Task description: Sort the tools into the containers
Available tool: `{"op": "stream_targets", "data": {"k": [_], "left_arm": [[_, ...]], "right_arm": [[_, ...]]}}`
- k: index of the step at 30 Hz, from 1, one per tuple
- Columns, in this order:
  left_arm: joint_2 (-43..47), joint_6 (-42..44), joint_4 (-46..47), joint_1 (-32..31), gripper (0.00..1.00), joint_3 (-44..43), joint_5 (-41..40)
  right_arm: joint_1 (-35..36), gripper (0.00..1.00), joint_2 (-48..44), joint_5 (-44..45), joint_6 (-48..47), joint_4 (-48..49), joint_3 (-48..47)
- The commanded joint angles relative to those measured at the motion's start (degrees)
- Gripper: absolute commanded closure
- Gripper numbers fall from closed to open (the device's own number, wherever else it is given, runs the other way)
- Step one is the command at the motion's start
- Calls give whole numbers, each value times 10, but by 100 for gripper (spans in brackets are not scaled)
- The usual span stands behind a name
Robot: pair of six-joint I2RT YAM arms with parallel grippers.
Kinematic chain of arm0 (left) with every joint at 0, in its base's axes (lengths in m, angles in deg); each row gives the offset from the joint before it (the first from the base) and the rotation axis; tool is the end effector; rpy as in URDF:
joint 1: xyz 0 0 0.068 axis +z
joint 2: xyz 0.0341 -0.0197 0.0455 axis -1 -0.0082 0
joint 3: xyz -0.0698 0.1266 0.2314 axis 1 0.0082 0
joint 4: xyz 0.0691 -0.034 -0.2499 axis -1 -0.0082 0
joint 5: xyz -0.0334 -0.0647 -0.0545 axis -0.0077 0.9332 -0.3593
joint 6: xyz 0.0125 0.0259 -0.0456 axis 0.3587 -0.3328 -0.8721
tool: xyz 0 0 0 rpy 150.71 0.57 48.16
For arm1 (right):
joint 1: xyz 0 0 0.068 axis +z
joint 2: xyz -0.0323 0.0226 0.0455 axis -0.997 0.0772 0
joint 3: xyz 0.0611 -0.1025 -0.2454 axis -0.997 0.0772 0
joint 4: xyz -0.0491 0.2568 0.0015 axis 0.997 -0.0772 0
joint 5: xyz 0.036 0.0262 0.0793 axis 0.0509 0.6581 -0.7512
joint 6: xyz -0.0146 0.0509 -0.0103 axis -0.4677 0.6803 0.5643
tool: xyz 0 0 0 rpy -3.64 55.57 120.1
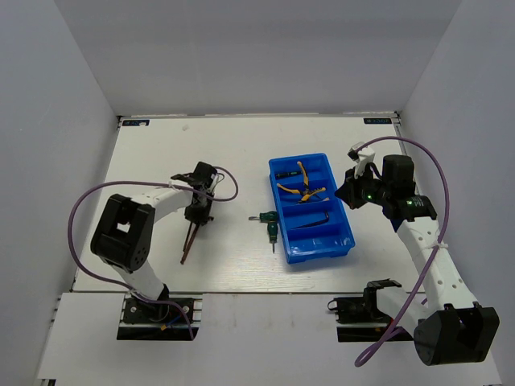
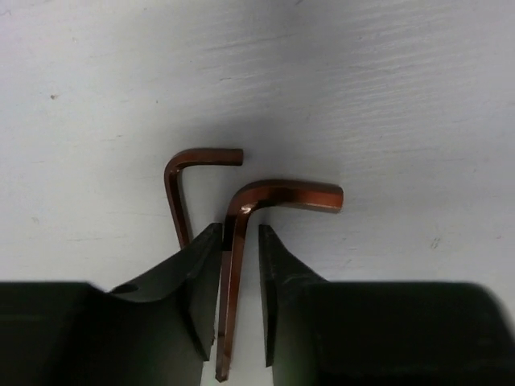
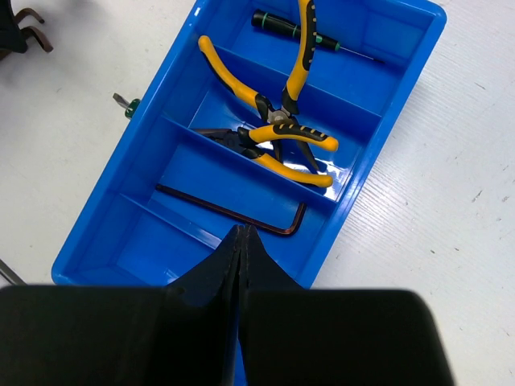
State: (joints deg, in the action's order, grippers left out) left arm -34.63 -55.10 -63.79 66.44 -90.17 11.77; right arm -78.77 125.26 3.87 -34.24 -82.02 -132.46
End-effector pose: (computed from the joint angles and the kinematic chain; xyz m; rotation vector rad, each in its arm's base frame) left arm 0.2752 -0.1111 0.1568 0.3273 2.8621 0.1305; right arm 0.2107 0.0417 0.3095 -0.6176 2.0241 0.4574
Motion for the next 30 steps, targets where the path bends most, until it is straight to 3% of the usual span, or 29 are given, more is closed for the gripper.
{"op": "stream_targets", "data": {"k": [1, 6, 13, 16, 17, 18, 19, 21, 27, 30], "left_arm": [[-40, 7, 2, -4, 65, 15, 42], [-40, 7, 2, -9, 98, 15, 52], [67, 1, 2, -45, 100, -32, 111], [101, 1, 2, -70, 100, -92, 160], [115, 1, 7, -85, 100, -110, 172], [121, 1, 21, -92, 100, -146, 193], [121, 1, 29, -100, 100, -163, 200], [121, 1, 52, -125, 100, -194, 229], [59, -17, 176, -191, 100, -281, 274], [13, -24, 242, -220, 100, -294, 256]], "right_arm": [[-2, 100, -13, -4, -3, -4, 0], [-1, 100, -14, -4, -3, -4, -1], [-2, 98, -12, -2, -5, -4, 0], [0, 60, -9, -1, -7, -4, -2], [-1, 51, -8, 5, -9, -3, -1], [0, 48, -11, 7, -10, -4, -3], [0, 58, -9, 16, -10, -4, -3], [0, 100, -15, 42, -2, 4, -2], [-1, 100, -38, 130, 24, 47, 16], [-1, 100, -38, 183, 31, 60, 21]]}}
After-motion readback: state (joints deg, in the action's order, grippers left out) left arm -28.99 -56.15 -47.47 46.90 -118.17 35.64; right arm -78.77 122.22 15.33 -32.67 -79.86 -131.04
